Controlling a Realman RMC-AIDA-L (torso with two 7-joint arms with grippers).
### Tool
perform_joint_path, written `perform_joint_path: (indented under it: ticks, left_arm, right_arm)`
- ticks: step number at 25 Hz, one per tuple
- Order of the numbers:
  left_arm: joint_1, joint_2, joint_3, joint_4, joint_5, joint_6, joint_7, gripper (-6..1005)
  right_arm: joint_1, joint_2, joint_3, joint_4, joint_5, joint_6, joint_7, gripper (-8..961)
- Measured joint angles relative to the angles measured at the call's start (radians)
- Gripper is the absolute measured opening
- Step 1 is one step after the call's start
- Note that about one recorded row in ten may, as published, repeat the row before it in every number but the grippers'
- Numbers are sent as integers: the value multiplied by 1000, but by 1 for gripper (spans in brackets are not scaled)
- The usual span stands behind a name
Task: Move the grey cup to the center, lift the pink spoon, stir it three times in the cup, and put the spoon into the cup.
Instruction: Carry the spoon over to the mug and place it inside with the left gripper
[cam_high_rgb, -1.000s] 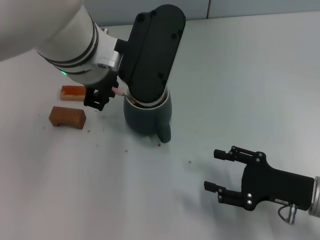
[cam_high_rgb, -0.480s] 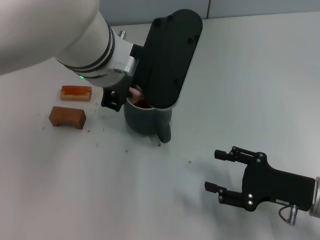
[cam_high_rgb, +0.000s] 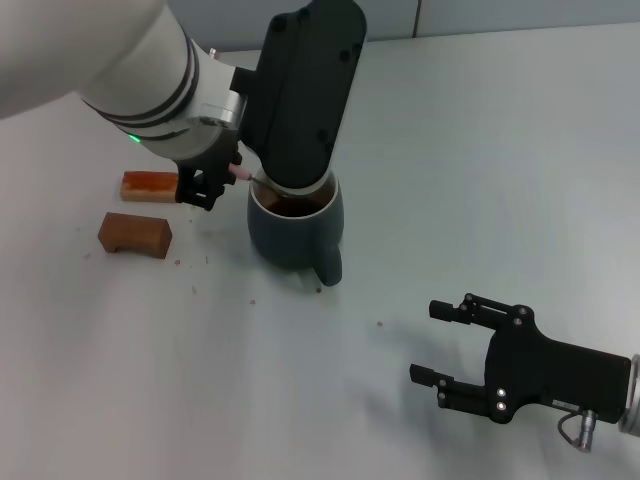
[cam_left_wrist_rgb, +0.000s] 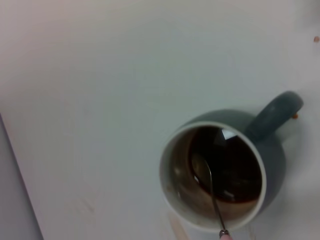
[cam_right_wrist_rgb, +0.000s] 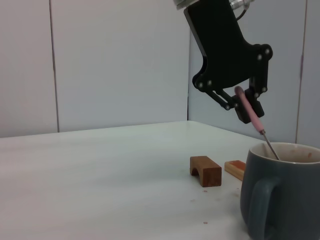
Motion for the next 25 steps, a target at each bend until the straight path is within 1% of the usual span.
perform_joint_path:
  ticks: [6,13,16,21,25]
  left_arm:
    - [12,-3,0,35,-11,43,3,261]
    - [13,-5,17,50,-50,57,1,266]
    - [13,-6,20,52,-55,40,0,268]
    - [5,-5,27,26,-48,-28,-23,272]
    - [4,-5,24,10,-41,-36,-24,275]
  right_arm:
    - [-1,0,0,0,0,0,0,730]
    - [-2,0,0,0,0,-1,1,730]
    - [-2,0,0,0,0,-1,2,730]
    - [-3,0,0,0,0,-2,3,729]
    - [-3,0,0,0,0,-2,3,729]
